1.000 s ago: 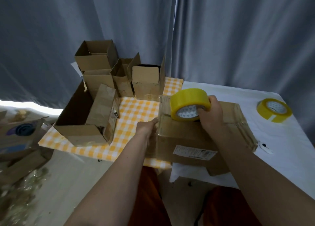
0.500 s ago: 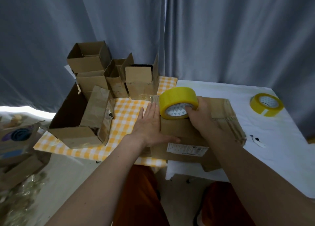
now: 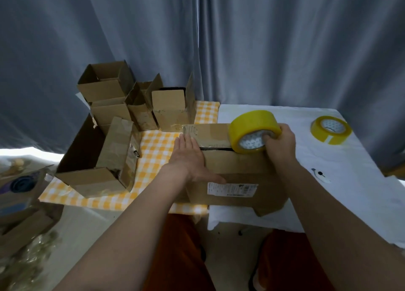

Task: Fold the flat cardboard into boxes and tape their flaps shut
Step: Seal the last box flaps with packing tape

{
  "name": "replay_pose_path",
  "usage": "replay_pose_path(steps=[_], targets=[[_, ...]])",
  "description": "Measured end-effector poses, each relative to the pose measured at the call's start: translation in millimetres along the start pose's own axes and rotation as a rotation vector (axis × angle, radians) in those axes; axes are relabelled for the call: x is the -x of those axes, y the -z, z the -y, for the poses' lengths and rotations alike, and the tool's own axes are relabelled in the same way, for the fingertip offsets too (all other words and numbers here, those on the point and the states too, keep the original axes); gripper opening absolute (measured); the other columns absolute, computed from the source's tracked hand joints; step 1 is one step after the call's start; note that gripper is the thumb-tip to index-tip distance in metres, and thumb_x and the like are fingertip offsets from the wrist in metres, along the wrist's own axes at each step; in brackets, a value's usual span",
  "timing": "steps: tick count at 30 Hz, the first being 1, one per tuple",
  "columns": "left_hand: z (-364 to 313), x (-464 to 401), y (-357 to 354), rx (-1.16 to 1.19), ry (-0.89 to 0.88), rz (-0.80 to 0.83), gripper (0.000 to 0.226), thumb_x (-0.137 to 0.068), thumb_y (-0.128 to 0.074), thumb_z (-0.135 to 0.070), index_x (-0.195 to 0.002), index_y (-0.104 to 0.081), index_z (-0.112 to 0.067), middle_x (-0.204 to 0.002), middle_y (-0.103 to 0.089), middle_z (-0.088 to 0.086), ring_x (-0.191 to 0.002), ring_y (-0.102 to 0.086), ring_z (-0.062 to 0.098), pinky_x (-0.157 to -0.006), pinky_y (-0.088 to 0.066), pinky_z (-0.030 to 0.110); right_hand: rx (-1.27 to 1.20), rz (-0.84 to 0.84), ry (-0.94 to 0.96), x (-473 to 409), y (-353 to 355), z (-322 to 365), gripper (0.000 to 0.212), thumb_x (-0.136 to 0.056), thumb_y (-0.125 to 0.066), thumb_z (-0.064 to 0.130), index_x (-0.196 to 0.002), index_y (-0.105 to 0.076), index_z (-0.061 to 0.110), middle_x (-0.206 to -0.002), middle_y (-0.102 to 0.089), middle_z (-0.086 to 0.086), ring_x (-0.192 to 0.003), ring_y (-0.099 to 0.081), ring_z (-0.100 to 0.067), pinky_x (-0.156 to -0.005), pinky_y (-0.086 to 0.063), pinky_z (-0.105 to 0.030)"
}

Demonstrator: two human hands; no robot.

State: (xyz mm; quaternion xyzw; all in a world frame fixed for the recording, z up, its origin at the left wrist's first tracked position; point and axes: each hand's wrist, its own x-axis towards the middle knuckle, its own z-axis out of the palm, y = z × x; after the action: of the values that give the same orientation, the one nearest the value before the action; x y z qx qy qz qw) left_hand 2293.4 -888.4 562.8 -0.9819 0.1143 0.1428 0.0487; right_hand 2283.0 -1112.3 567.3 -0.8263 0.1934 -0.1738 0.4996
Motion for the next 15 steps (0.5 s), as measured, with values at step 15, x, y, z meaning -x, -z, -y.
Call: replay_pose_path(steps=[15], targets=[[-9.5, 2.2, -12.3, 0.08, -0.026, -0.077, 0.154, -0.042, -0.032, -0.102, -0.146, 0.021, -0.002, -0.157, 0.023, 0.017, -0.144, 0.023, 0.029, -0.12, 0.008, 0.041, 0.273, -0.266, 0.257, -33.7, 62.4, -5.8, 0.04, -0.077, -0.051, -0.004, -0.116, -0.054, 0.001, -0.118, -0.054, -0.022, -0.112, -0.048, -0.038, -0.094, -0.038, -0.042]])
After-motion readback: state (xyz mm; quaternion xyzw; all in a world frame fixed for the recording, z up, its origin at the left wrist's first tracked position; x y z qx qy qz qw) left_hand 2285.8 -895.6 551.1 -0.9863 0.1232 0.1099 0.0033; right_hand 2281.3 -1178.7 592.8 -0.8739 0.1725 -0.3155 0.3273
